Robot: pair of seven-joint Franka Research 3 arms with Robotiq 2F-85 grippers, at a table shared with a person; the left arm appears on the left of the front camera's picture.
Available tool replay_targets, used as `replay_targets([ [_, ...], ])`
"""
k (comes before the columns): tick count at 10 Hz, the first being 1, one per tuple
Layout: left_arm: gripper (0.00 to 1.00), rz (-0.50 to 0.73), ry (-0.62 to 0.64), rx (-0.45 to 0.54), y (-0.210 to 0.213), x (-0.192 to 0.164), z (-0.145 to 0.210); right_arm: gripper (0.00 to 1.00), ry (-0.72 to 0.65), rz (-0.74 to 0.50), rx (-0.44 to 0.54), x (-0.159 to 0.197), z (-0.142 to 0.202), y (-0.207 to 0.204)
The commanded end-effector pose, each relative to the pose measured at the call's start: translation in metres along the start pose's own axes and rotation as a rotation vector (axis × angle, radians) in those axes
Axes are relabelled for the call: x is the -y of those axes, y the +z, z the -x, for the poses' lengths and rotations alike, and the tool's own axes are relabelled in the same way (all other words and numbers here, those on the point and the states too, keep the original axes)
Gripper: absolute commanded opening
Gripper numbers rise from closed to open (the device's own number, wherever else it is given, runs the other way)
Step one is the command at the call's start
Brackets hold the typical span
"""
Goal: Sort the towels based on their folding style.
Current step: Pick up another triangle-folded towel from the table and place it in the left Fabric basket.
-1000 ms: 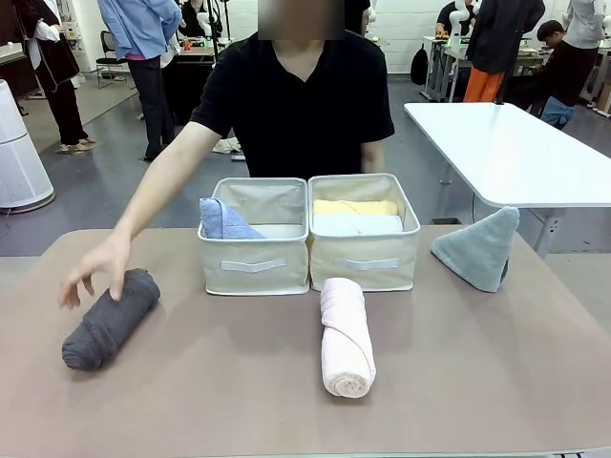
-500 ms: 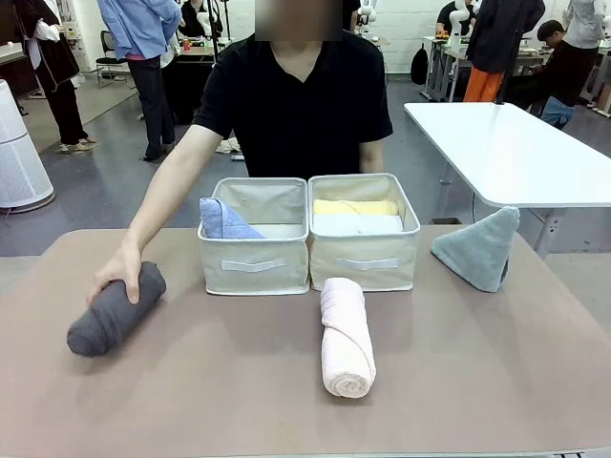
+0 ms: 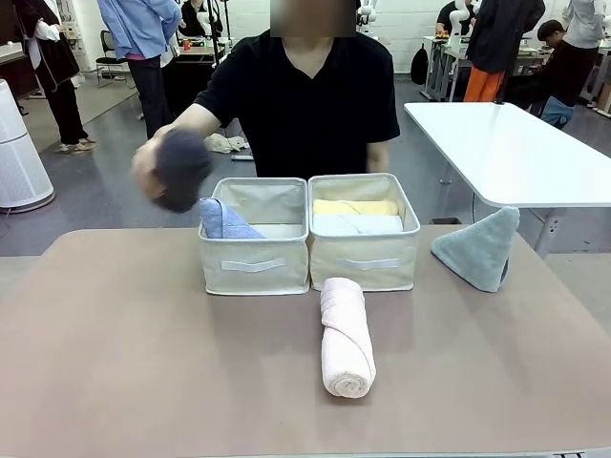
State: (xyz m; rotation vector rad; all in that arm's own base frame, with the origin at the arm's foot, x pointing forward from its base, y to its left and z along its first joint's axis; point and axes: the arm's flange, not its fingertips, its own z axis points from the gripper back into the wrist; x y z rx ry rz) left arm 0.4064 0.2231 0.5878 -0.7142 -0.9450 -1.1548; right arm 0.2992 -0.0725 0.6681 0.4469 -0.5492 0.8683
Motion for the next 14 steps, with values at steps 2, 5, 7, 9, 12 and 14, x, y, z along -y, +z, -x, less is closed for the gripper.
replay_targets([
  [2, 1.0, 0.006, -0.003, 0.002, 0.003, 0.0, -0.002, 1.0, -0.172, -0.044, -0.257, 0.02, -0.027, -0.038],
  [5, 1.0, 0.006, -0.003, 0.002, 0.003, 0.0, -0.002, 1.0, -0.157, -0.008, -0.248, 0.015, -0.025, -0.049],
  [7, 1.0, 0.006, -0.003, 0.002, 0.003, 0.0, -0.002, 1.0, -0.157, -0.008, -0.248, 0.015, -0.025, -0.049],
  [9, 1.0, 0.006, -0.003, 0.002, 0.003, 0.0, -0.002, 1.0, -0.157, -0.008, -0.248, 0.015, -0.025, -0.049],
  [12, 1.0, 0.006, -0.003, 0.002, 0.003, 0.0, -0.002, 1.0, -0.267, 0.237, -0.174, 0.03, -0.044, -0.071],
  [14, 1.0, 0.006, -0.003, 0.002, 0.003, 0.0, -0.002, 1.0, -0.36, 0.415, -0.183, 0.051, -0.062, -0.107],
])
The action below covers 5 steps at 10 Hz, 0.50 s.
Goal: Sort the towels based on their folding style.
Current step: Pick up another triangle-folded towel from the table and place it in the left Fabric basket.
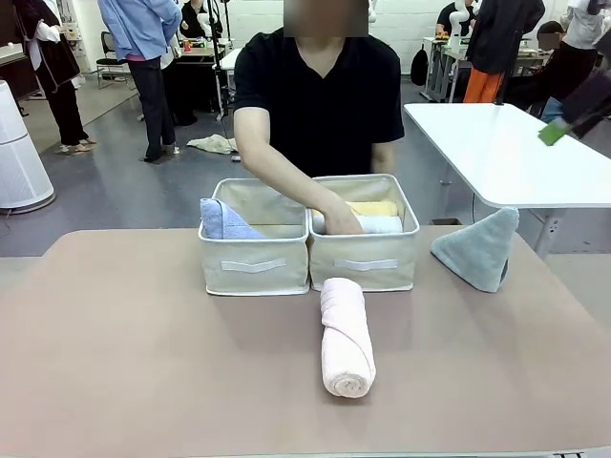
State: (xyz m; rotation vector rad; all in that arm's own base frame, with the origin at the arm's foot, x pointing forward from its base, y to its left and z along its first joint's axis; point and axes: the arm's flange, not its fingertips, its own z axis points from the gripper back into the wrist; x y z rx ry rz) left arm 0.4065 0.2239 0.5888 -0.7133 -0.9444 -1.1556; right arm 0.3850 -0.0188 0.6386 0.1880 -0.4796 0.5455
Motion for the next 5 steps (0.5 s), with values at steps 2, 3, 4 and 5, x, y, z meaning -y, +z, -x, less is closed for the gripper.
replay_targets([
  [2, 1.0, 0.006, -0.003, 0.003, 0.002, 0.001, -0.001, 1.0, -0.165, 0.195, -0.073, 0.015, -0.027, -0.068],
  [3, 1.0, 0.006, -0.003, 0.003, 0.002, 0.001, -0.001, 1.0, -0.184, 0.232, -0.11, 0.022, -0.038, -0.09],
  [4, 1.0, 0.006, -0.003, 0.003, 0.002, 0.001, -0.001, 1.0, -0.183, 0.224, -0.18, 0.025, -0.043, -0.107],
  [5, 1.0, 0.006, -0.003, 0.003, 0.002, 0.001, -0.001, 1.0, -0.191, 0.228, -0.226, 0.029, -0.048, -0.121],
])
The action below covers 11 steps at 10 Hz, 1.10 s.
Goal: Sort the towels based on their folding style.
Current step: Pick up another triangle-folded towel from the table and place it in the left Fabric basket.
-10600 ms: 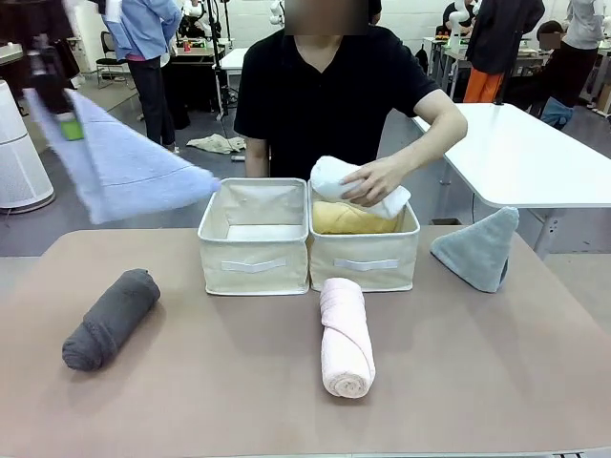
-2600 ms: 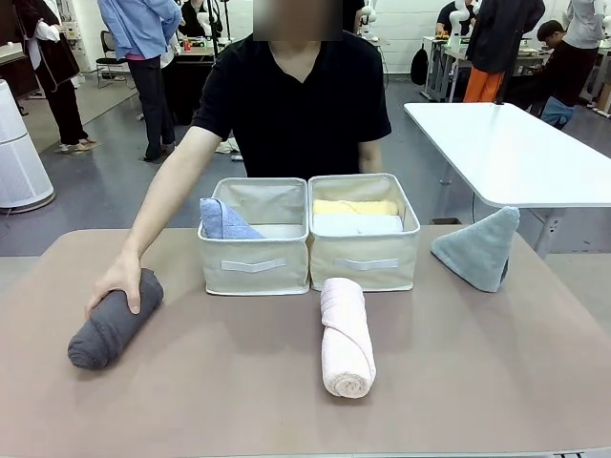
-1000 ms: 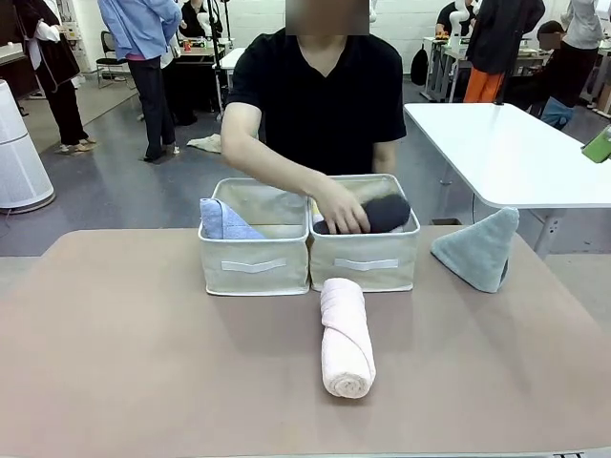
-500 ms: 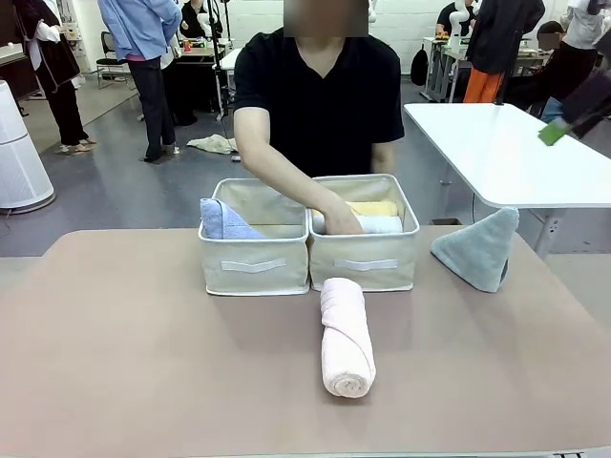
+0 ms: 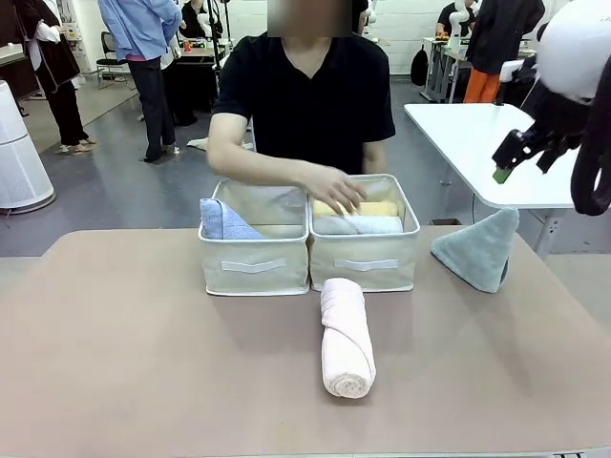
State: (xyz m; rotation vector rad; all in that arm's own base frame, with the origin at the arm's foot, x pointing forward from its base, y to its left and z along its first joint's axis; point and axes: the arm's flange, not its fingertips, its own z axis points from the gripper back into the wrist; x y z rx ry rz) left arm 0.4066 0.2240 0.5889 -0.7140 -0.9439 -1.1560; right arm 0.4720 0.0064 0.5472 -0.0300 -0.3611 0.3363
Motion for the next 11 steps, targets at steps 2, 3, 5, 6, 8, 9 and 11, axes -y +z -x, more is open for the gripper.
replay_targets([
  [2, 1.0, 0.005, -0.003, 0.003, 0.001, 0.001, -0.001, 1.0, -0.043, 0.012, -0.136, 0.007, -0.026, -0.02],
  [3, 1.0, 0.005, -0.003, 0.003, 0.001, 0.001, -0.001, 1.0, -0.061, -0.002, -0.169, 0.014, -0.027, -0.031],
  [5, 1.0, 0.005, -0.003, 0.003, 0.001, 0.001, -0.001, 1.0, -0.078, -0.057, -0.231, 0.023, -0.026, -0.049],
  [6, 1.0, 0.005, -0.003, 0.003, 0.001, 0.001, -0.001, 1.0, -0.08, -0.086, -0.232, 0.026, -0.025, -0.05],
  [8, 1.0, 0.005, -0.003, 0.003, 0.001, 0.001, -0.001, 1.0, -0.051, -0.033, -0.196, 0.019, -0.02, -0.048],
  [9, 1.0, 0.005, -0.003, 0.003, 0.001, 0.001, -0.001, 1.0, -0.051, -0.033, -0.196, 0.019, -0.02, -0.048],
  [11, 1.0, 0.005, -0.003, 0.003, 0.001, 0.001, -0.001, 1.0, -0.055, -0.043, -0.213, 0.021, -0.021, -0.05],
])
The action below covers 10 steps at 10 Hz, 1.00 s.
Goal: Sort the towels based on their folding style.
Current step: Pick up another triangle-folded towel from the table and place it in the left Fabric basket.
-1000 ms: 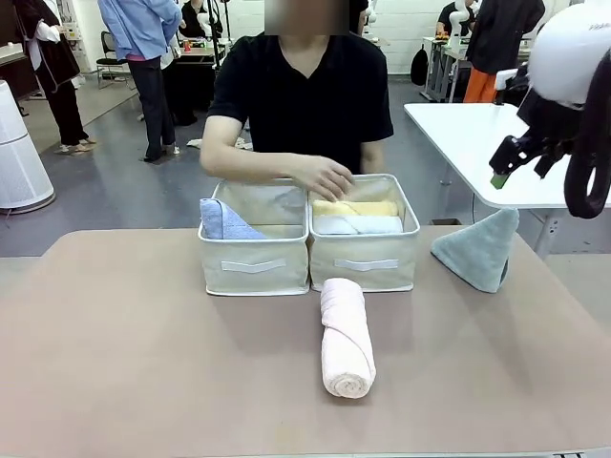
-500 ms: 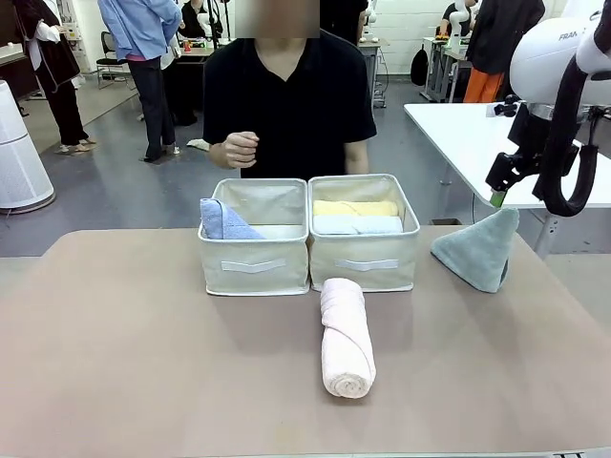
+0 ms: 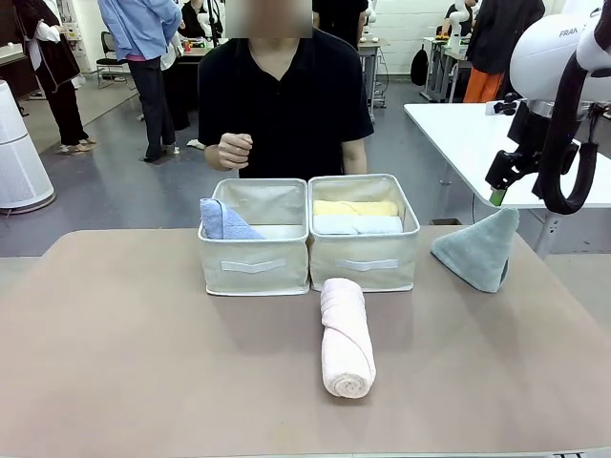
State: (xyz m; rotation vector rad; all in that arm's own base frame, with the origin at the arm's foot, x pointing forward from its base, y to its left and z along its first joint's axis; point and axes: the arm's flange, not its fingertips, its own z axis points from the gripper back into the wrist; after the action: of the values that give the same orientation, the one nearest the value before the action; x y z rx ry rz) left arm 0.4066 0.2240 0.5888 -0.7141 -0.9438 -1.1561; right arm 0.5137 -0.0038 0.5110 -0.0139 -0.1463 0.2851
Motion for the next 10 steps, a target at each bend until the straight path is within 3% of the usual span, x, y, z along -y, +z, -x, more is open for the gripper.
replay_targets([
  [1, 1.0, 0.005, -0.003, 0.003, 0.001, 0.001, -0.001, 1.0, -0.009, -0.017, -0.005, -0.001, -0.001, -0.008],
  [3, 1.0, 0.005, -0.003, 0.003, 0.001, 0.001, -0.001, 1.0, -0.039, -0.019, 0.024, -0.001, -0.009, -0.022],
  [7, 1.0, 0.005, -0.003, 0.003, 0.001, 0.001, -0.001, 1.0, -0.027, -0.024, -0.009, -0.006, -0.019, -0.063],
  [10, 1.0, 0.005, -0.003, 0.003, 0.001, 0.001, -0.001, 1.0, 0.001, -0.042, -0.105, -0.007, -0.02, -0.089],
])
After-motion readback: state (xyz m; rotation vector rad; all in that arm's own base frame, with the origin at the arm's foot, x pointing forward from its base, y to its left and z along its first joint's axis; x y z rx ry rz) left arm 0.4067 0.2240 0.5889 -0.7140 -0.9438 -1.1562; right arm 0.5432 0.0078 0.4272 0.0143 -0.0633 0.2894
